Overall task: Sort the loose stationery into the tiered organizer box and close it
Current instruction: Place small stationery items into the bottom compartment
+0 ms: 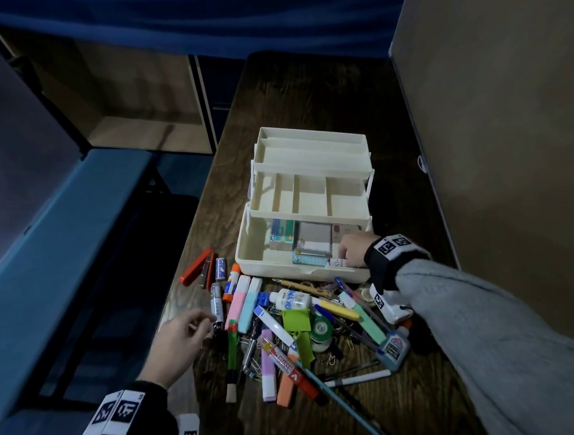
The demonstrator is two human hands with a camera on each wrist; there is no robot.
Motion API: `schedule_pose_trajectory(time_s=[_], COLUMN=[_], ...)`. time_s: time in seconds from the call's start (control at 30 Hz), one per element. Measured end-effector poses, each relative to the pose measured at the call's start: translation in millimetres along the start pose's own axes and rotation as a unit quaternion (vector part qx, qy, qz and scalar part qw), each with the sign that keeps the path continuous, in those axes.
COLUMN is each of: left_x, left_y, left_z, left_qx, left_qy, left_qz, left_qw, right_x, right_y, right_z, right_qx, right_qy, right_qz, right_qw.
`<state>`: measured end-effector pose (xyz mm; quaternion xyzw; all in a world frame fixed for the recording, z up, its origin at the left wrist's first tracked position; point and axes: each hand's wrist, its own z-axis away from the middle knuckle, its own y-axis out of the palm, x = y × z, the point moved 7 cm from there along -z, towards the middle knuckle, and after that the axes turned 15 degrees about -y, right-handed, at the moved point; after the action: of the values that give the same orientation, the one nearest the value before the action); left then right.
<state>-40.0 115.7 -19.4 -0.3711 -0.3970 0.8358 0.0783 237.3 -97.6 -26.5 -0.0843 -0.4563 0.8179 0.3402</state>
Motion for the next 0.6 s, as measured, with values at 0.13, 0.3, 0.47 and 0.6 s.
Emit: schedule_pose_trajectory(time_s=[0.13,0.3,0.47,0.6], left_x=[-0.2,2.0,-3.7,-15.5], left_y=[0.6,9.4,18.8,31.0], left_z=[-4.6,-11.3,-13.8,-13.0], left_qx=[0.003,0.013,0.024,0.045], left_qy=[0.004,0.004,0.015,0.035], left_qz=[0.002,-0.005,-0.014,-0.025], left_qw=[1.000,1.000,1.000,0.998], right_x=[-2.8,-1.8,18.7,34.6], right_y=[2.6,4.3,4.1,38.6], right_z=[-2.4,11.3,53.1,84.8], right_qx=[-0.046,-0.120,-0.320,-0.333], right_qy=[0.011,0.029,-0.013,-0.073], right_qz=[0.006,-0.020,-0.042,-0.131], right_qw=[0.999,0.992,0.947,0.931])
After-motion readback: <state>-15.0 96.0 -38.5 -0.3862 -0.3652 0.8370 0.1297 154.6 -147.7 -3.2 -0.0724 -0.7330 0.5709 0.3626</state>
